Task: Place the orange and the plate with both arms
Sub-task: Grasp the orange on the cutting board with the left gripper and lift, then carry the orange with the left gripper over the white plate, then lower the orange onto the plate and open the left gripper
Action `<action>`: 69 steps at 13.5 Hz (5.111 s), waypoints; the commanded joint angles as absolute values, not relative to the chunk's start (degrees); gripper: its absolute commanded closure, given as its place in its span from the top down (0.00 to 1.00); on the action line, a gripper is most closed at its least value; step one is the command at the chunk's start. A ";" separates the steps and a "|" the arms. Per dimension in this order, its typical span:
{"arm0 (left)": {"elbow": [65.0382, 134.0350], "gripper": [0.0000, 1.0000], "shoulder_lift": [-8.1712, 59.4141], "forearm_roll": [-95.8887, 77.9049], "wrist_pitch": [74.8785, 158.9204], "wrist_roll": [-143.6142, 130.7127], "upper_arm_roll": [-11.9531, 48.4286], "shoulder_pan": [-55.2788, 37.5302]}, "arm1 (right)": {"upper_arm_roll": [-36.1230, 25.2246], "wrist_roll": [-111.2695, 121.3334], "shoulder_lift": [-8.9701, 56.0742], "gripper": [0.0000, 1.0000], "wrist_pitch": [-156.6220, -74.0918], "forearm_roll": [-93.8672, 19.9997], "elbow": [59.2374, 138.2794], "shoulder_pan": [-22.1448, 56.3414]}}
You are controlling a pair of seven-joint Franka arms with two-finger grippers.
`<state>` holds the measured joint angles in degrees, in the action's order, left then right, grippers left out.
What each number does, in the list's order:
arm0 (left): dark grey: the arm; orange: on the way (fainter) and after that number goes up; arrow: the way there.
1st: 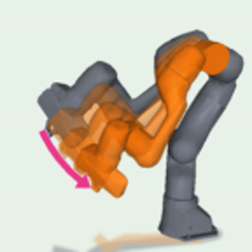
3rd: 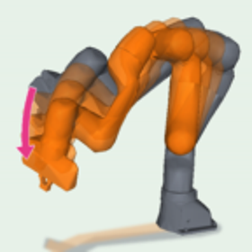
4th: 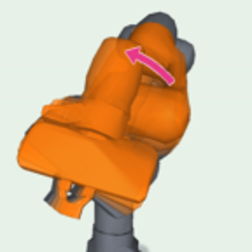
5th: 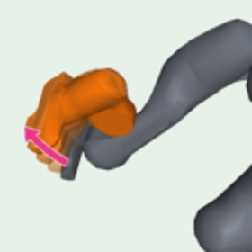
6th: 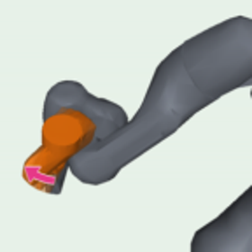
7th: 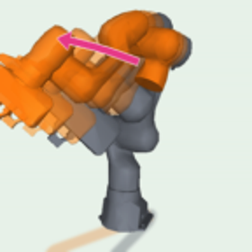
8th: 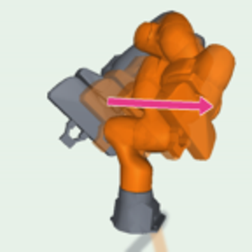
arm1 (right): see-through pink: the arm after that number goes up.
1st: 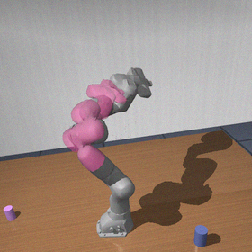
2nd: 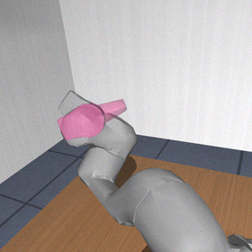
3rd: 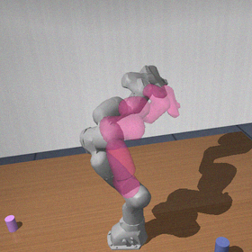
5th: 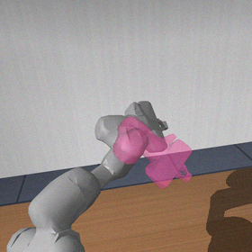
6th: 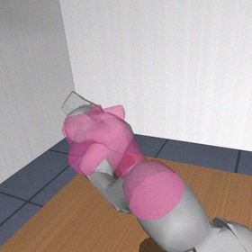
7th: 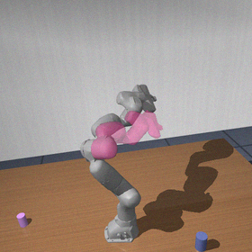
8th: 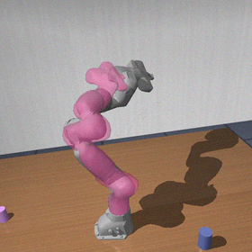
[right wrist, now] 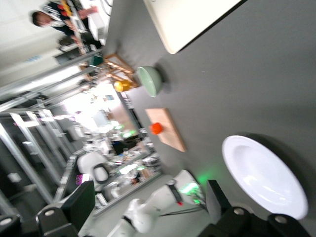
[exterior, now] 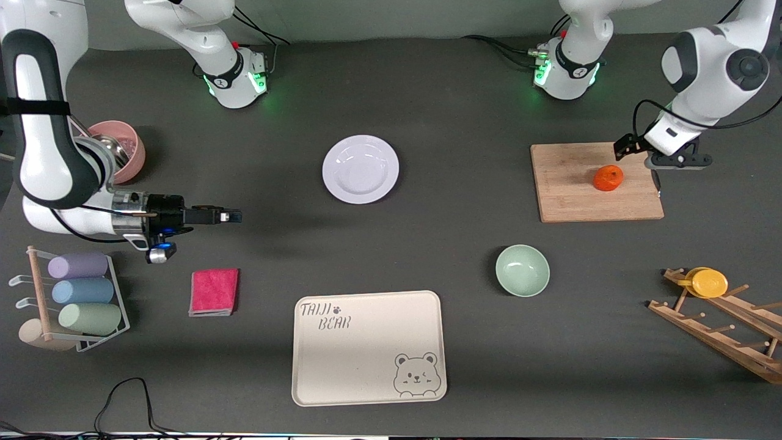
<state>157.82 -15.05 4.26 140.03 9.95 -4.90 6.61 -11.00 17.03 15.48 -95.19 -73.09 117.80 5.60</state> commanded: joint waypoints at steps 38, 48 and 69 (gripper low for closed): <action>110.58 0.47 -3.98 -3.96 103.08 -38.00 33.19 3.34 | -12.30 34.19 17.31 1.00 -91.41 -74.71 122.43 4.04; 106.19 0.47 20.70 14.03 123.39 -80.99 39.29 -20.98 | -13.18 36.30 18.28 1.00 -89.65 -74.36 122.52 3.96; 87.19 0.80 48.16 30.59 132.01 -98.09 24.17 -45.26 | -13.71 54.29 23.20 1.00 -91.65 -74.17 128.13 3.95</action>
